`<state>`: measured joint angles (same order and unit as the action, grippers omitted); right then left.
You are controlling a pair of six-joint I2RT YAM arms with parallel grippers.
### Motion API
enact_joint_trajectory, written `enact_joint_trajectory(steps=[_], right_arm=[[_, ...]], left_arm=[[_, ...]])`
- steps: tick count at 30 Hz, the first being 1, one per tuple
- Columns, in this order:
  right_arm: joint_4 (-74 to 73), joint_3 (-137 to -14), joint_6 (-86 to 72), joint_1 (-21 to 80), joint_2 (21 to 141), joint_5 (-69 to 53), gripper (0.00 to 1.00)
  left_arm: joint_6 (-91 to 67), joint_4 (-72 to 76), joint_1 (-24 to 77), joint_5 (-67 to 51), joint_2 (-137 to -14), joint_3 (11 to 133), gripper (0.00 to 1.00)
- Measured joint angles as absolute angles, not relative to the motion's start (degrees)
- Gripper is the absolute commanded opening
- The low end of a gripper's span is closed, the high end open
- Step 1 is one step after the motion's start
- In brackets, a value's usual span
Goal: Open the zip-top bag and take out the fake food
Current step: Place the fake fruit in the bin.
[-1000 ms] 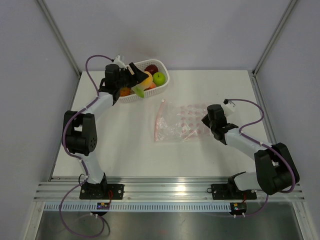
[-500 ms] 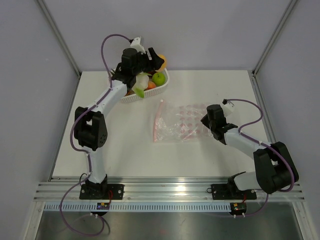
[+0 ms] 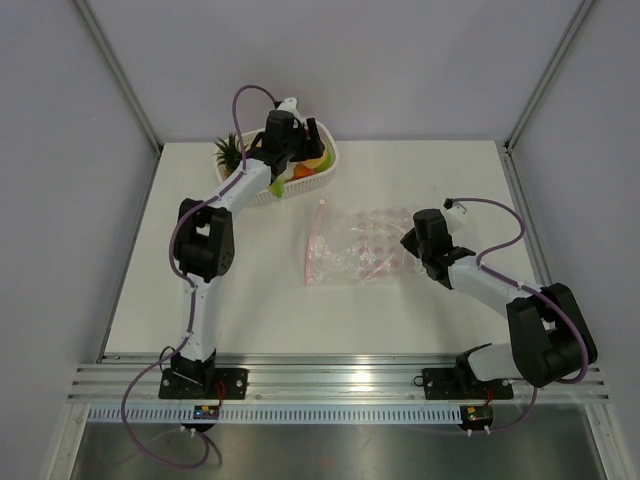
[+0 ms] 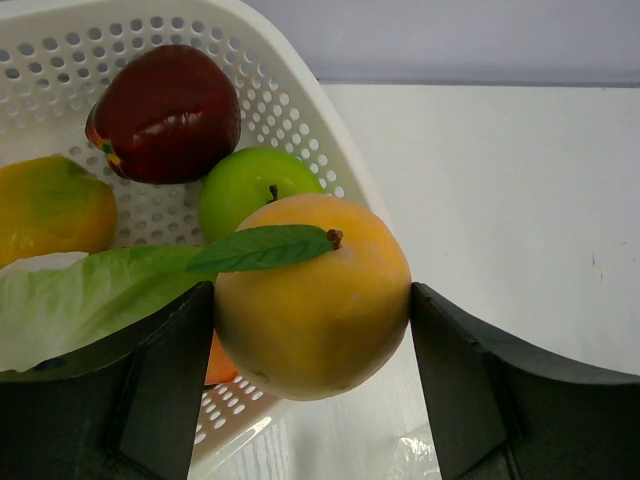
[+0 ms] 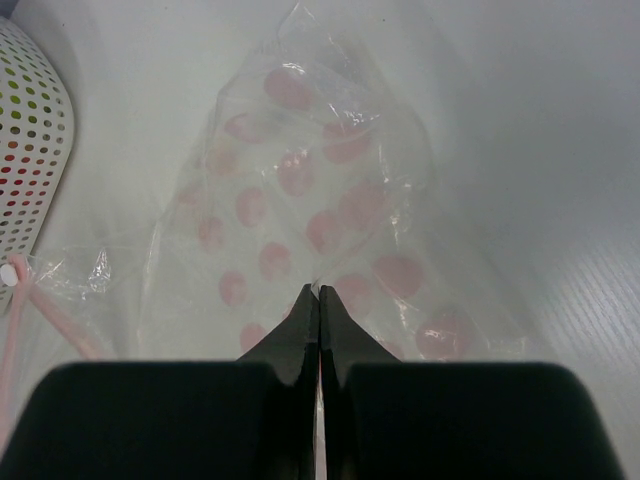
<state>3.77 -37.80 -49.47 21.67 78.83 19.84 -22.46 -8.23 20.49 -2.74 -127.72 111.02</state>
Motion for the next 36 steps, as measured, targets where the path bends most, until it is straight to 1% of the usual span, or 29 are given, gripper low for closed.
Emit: enact_joint_trajectory(steps=[2, 4, 6, 9, 11, 12, 14, 15, 23, 26, 29, 36], right_arm=[[3.9, -37.8, -49.5, 21.7, 78.8, 19.8, 0.00], [4.1, -37.8, -49.5, 21.7, 79.0, 19.8, 0.00], [4.4, -37.8, -49.5, 21.7, 79.3, 19.8, 0.00], [4.5, -37.8, -49.5, 21.7, 79.3, 19.8, 0.00], [4.6, -37.8, -49.5, 21.7, 79.3, 19.8, 0.00], [4.7, -37.8, -49.4, 21.7, 79.3, 19.8, 0.00], [4.7, -37.8, -49.4, 21.7, 79.3, 19.8, 0.00], [4.7, -37.8, -49.4, 21.7, 79.3, 19.8, 0.00], [4.7, -37.8, -49.3, 21.7, 79.4, 19.8, 0.00], [4.7, -37.8, -49.1, 21.7, 79.4, 19.8, 0.01], [4.6, -38.0, -48.9, 21.7, 79.4, 19.8, 0.02], [4.1, -38.2, -48.6, 21.7, 79.4, 19.8, 0.02]], left_arm=[[-22.1, -8.9, 20.7, -2.3, -128.4, 111.8, 0.45], [-21.8, -9.6, 20.8, -1.4, -128.9, 112.4, 0.51], [-21.5, -10.1, 21.0, -0.6, -129.2, 112.9, 0.63], [-21.2, -10.9, 21.0, 0.3, -129.3, 112.9, 0.72], [-21.1, -11.1, 21.0, 0.9, -129.3, 112.9, 0.76], [-21.0, -11.1, 21.0, 1.1, -129.3, 112.9, 0.80], [-20.8, -11.1, 21.0, 1.4, -129.3, 112.9, 0.97], [-20.7, -11.1, 21.0, 1.6, -129.3, 112.9, 0.99], [-20.7, -11.6, 21.0, 1.8, -128.8, 112.9, 0.99], [-20.6, -12.7, 21.1, 1.9, -126.0, 111.0, 0.99], [-20.6, -13.5, 21.2, 2.4, -120.2, 106.9, 0.99], [-25.6, -11.9, 21.6, 4.2, -99.0, 90.0, 0.99]])
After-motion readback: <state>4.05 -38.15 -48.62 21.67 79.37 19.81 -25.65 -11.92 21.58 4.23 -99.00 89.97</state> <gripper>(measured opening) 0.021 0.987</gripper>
